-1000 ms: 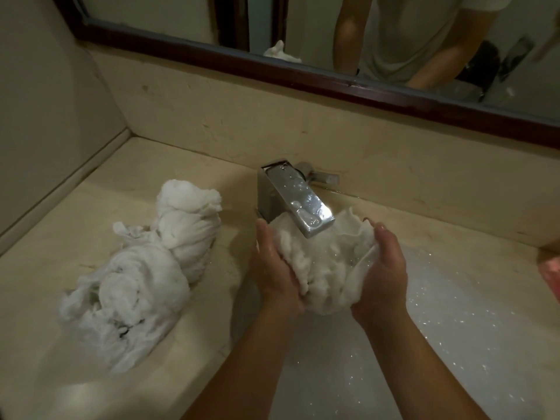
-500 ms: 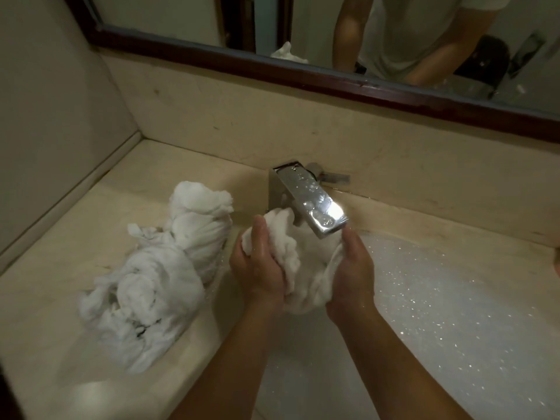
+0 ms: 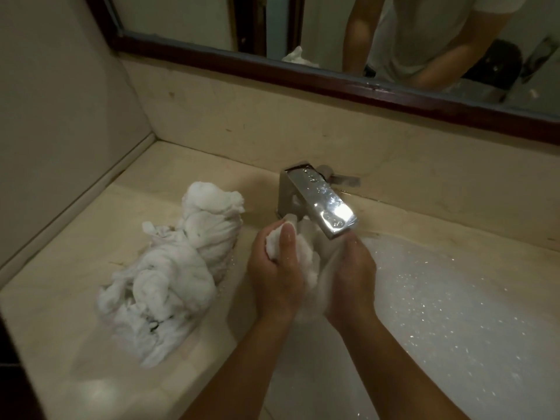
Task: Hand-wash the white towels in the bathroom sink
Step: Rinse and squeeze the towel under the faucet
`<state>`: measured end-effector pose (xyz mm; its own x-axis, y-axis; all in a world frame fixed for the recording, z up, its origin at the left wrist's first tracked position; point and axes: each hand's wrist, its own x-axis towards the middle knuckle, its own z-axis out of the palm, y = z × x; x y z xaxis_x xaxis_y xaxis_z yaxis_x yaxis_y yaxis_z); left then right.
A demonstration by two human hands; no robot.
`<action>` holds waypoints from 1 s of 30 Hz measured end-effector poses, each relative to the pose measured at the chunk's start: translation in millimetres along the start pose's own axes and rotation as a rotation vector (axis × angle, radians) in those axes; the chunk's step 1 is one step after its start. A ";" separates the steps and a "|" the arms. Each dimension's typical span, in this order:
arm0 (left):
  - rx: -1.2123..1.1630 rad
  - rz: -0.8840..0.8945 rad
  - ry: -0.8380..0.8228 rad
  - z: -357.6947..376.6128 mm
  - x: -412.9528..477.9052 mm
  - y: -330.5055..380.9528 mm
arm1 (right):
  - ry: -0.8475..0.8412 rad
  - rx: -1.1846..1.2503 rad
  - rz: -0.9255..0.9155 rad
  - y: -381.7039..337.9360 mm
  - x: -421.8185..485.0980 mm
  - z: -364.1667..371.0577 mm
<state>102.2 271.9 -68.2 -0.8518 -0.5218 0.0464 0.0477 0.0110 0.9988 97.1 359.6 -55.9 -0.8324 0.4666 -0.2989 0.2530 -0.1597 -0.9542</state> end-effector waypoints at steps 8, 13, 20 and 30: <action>-0.091 -0.164 -0.045 44.3 -22.9 -1.4 | 0.080 0.146 0.019 -8.8 10.1 -33.5; -0.127 -0.184 -0.043 52.2 -34.2 -2.9 | 0.129 0.083 -0.044 -5.9 8.8 -48.3; -0.103 -0.085 -0.004 40.5 -35.8 -14.0 | 0.051 0.053 -0.092 -8.7 0.6 -48.5; -0.108 0.137 0.084 8.0 -22.1 -21.7 | -0.064 0.103 -0.065 -9.8 -9.1 -24.7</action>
<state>115.8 290.0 -90.7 -0.7874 -0.5908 0.1762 0.2200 -0.0023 0.9755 114.4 378.4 -44.2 -0.8759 0.4234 -0.2314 0.1481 -0.2207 -0.9640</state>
